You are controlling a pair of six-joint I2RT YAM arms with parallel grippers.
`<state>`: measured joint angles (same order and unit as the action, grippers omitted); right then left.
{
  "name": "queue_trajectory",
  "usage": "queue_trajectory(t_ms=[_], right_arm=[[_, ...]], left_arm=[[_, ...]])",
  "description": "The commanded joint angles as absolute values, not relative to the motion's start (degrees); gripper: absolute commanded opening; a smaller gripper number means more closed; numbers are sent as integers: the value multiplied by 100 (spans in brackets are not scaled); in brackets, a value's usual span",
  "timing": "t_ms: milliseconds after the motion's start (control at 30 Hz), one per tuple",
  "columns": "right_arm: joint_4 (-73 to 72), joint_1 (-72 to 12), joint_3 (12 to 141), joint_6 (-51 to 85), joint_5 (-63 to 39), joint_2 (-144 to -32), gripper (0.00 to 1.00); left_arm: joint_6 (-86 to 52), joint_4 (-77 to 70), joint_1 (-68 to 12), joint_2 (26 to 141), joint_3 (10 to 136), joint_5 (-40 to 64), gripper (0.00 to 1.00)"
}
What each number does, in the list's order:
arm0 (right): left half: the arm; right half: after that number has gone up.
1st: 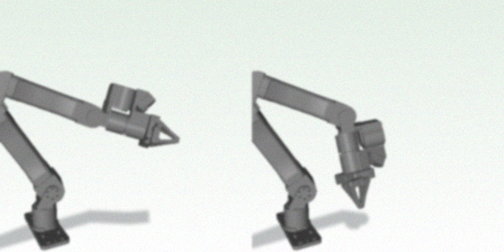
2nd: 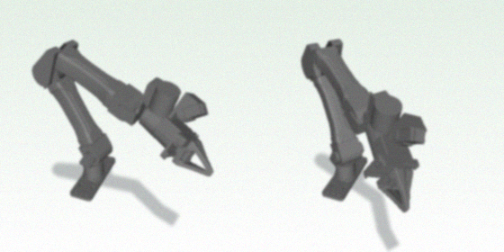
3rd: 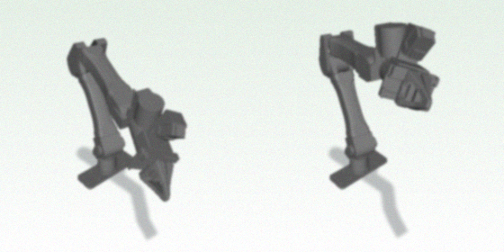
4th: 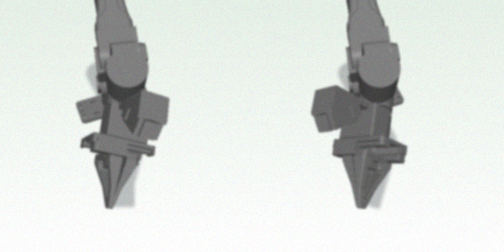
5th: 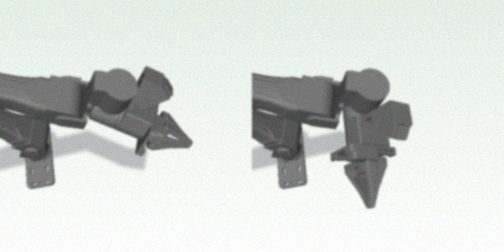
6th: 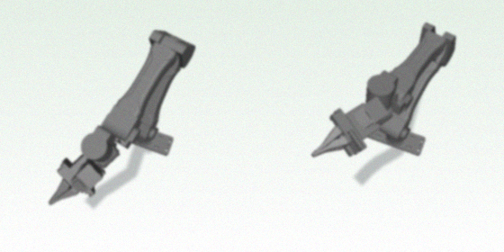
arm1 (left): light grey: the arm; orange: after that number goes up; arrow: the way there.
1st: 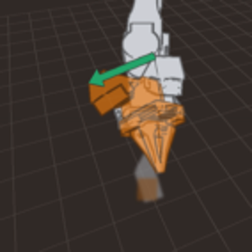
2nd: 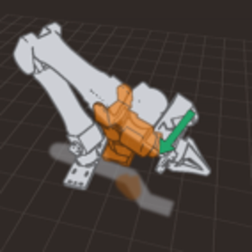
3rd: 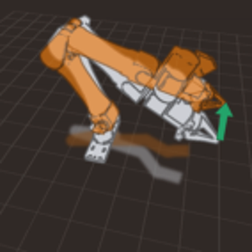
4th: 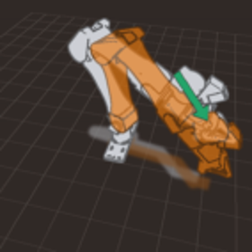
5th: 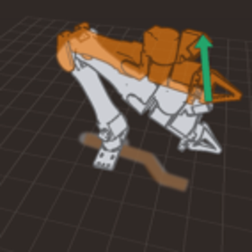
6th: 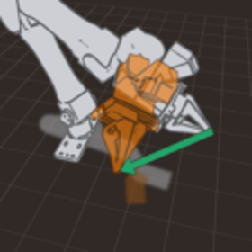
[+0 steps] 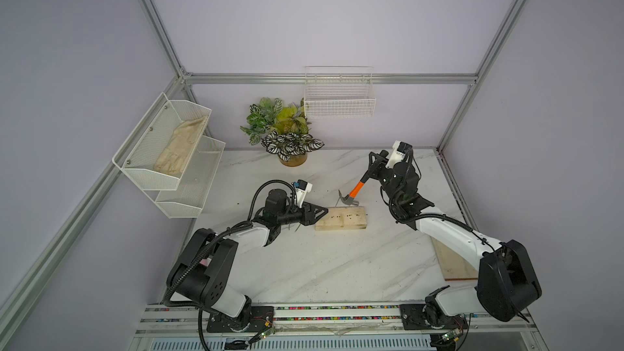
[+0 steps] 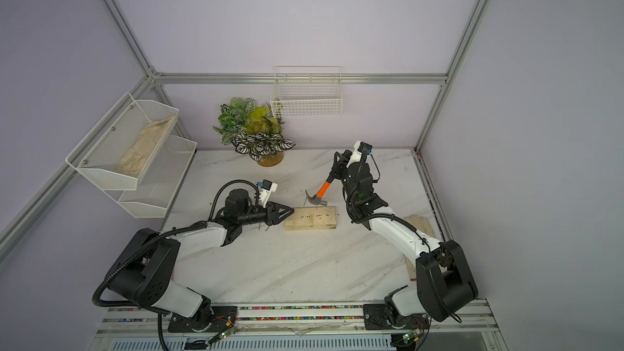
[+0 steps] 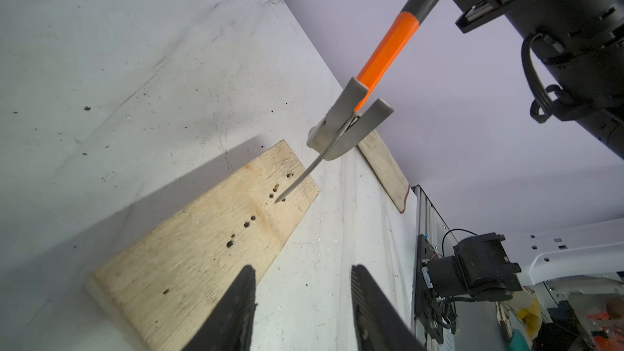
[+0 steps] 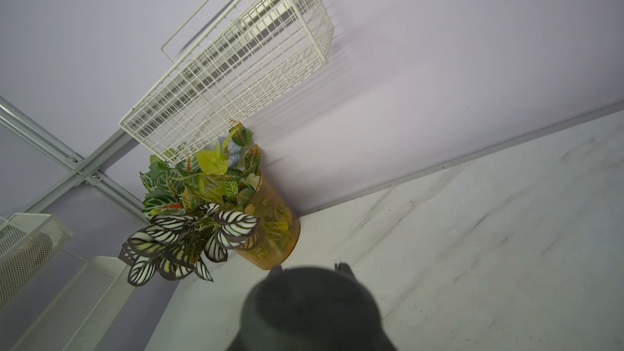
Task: Use a claw hammer to pull out a nail
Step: Pick up the nail with the hammer.
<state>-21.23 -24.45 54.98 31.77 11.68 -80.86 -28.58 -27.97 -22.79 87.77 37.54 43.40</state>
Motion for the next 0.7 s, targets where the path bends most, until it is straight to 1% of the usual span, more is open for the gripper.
queue_trajectory(t_ms=[0,100,200,467,600,667], right_arm=[[-2047,-2443,5832,3270,679,-7683,0],[-1846,-2444,5921,3301,307,-7625,0],[-1820,-2444,5948,3378,84,-7582,0],[-1811,-2445,5923,3464,-176,-7542,0],[-1844,-2444,5873,3497,-209,-7570,0],[-1895,-2444,5833,3510,-241,-7578,0]], left_arm=[[-2346,-3078,-2431,8552,3697,4647,47],[-1978,-3077,-2529,8565,3769,4969,48],[-1650,-3072,-2638,8526,3813,5076,49],[-1397,-2927,-2734,8790,4083,5022,50],[-1402,-2927,-2804,8962,4232,4985,43],[-1445,-2927,-2810,9036,4299,4937,37]])
